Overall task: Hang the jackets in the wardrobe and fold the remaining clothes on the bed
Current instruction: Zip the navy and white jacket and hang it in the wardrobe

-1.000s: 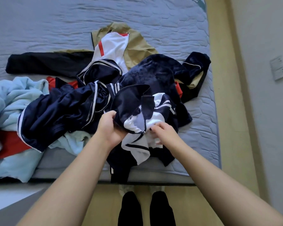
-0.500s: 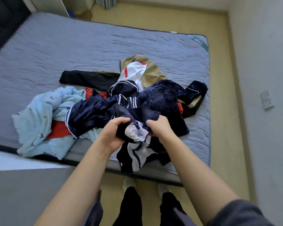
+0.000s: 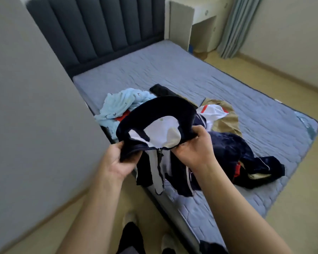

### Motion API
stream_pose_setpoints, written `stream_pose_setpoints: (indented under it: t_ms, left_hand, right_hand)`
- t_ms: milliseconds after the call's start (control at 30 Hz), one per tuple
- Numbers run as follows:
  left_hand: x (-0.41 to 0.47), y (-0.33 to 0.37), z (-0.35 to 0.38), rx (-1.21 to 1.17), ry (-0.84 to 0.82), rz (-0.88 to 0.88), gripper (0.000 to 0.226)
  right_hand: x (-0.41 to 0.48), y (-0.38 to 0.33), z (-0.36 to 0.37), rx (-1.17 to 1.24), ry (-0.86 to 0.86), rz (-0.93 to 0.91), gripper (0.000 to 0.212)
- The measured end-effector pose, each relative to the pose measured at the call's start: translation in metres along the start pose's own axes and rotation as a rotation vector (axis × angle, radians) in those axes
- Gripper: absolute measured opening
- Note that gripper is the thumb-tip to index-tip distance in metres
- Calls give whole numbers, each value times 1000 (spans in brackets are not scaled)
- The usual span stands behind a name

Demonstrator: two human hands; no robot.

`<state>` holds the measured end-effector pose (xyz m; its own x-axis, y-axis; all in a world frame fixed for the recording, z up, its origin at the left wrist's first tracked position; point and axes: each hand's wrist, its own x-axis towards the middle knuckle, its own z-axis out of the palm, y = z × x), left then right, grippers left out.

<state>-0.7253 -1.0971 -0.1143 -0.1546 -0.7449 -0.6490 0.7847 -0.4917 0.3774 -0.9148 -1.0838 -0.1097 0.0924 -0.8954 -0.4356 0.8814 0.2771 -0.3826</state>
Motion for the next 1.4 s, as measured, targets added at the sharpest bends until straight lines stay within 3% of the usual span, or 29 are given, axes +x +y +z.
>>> stream_pose_setpoints:
  t_ms: [133,233,400,500,600,800,1033,1233,1400]
  left_hand:
    - [-65,28,-36,-59,-29,171,19]
    - [-122,43,-71,-127,-69,299,14]
    - [-220,58,-156,-222,-68,602,33]
    - [-283,58,-221,-328,75,745,12]
    - [-346,55,-290,-468,264,861,34]
    - [-489,40,-420,-693,536,993,33]
    - [-616,18,-518,-746,650,1199,28]
    - [-678,25,-581,-836,813,1324,39]
    - [-712,31,-628,-944,919,1460,33]
  right_hand:
    - [-24,39,47,-337,-296,129,24]
    - [-37,86,78,-572,-271,200,31]
    - [-65,191,112,-723,-283,285,18]
    - [-99,265,123,-828,-377,360,19]
    - [-145,342,130,-898,-459,400,15]
    - [-256,502,134,-993,-608,560,27]
    - [-369,644,152,-1144,-907,687,14]
    - [-430,743,163,-1301,-1147,747,20]
    - [-470,824,169,-1416,-1250,840,24]
